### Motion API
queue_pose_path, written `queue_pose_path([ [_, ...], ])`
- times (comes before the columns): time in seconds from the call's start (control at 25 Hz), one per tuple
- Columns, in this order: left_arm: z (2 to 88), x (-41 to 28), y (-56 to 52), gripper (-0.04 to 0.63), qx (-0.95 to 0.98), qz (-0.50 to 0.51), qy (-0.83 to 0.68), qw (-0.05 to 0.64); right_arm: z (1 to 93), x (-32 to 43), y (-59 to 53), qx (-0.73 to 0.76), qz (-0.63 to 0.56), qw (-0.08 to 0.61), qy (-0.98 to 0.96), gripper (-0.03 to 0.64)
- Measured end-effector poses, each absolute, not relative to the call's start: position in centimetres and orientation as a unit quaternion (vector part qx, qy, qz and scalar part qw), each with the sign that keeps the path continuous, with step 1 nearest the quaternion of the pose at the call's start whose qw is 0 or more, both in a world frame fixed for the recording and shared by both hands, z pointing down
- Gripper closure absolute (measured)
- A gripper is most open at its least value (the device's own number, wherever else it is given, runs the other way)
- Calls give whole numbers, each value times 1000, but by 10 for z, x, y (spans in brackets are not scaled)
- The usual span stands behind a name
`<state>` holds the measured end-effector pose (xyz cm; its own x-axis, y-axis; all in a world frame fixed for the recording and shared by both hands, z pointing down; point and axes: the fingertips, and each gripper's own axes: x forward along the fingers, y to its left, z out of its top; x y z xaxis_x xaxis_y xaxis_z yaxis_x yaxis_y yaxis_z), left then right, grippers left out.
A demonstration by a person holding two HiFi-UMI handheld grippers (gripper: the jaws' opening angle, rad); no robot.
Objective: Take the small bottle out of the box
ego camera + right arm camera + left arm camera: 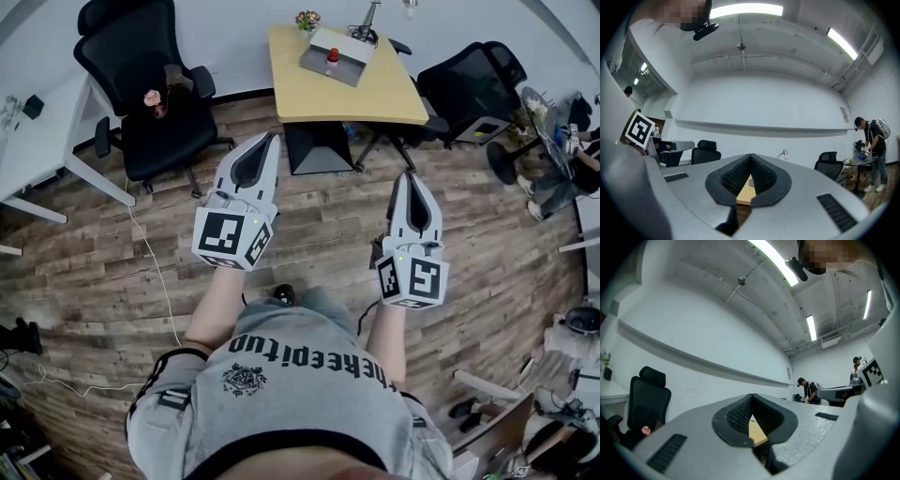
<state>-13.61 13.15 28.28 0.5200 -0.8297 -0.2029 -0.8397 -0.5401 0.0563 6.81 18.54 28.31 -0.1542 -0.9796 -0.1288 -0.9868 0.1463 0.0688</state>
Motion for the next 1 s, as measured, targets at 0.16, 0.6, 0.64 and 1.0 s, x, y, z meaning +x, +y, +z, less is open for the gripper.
queue_pose_path([
  [0.16,289,-134,116,592,-873,102,477,15,290,70,172,-651,62,22,756,617],
  [0.6,295,-130,50,592,-867,99,489,14,292,81,100,-649,62,23,758,615],
  [0.64,294,-129,42,592,-866,99,490,15,291,82,91,-648,63,24,758,616],
  [1.0,279,-108,-30,592,-859,106,500,23,273,99,12,-632,75,32,771,615],
])
